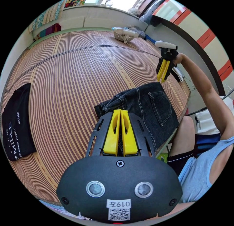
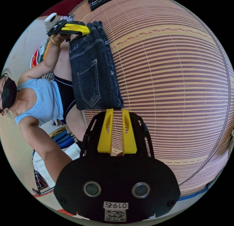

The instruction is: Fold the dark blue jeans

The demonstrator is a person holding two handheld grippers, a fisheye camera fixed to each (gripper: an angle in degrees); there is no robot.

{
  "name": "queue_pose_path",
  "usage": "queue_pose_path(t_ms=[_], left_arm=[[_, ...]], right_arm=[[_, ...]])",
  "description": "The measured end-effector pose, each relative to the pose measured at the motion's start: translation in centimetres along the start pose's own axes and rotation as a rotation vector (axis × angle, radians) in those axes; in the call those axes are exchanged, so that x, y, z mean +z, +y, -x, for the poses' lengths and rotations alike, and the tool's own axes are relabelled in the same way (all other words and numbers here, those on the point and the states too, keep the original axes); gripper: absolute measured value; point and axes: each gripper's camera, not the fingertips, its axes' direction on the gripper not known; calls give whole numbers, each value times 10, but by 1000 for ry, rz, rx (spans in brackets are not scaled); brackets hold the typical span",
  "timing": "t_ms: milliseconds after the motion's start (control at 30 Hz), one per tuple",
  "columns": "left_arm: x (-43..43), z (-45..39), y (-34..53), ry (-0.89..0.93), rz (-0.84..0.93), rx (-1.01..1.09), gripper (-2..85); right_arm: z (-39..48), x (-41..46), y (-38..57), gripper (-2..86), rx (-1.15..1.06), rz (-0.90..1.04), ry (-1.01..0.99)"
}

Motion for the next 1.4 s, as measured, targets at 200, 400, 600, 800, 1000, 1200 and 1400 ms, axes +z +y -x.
queue_pose_path(t_ms=[200,400,600,800,1000,1200,1400], left_arm=[[0,6,-3,8,-1,-2,4],[1,11,-4,15,-3,-3,5],[2,17,-5,28,-2,-7,4],[4,19,-3,33,-3,-10,4],[7,20,0,38,-2,-13,5],[11,17,5,31,0,-4,4],[16,11,13,22,5,1,4]], right_arm=[[9,-10,0,82,-36,-15,17],[15,-6,-4,79,-51,16,5],[34,-24,5,56,-72,-11,33],[49,-34,4,47,-75,3,30],[65,-42,2,59,-74,27,0],[101,-44,-6,1,-118,127,56],[138,-58,-3,-9,-120,174,112]])
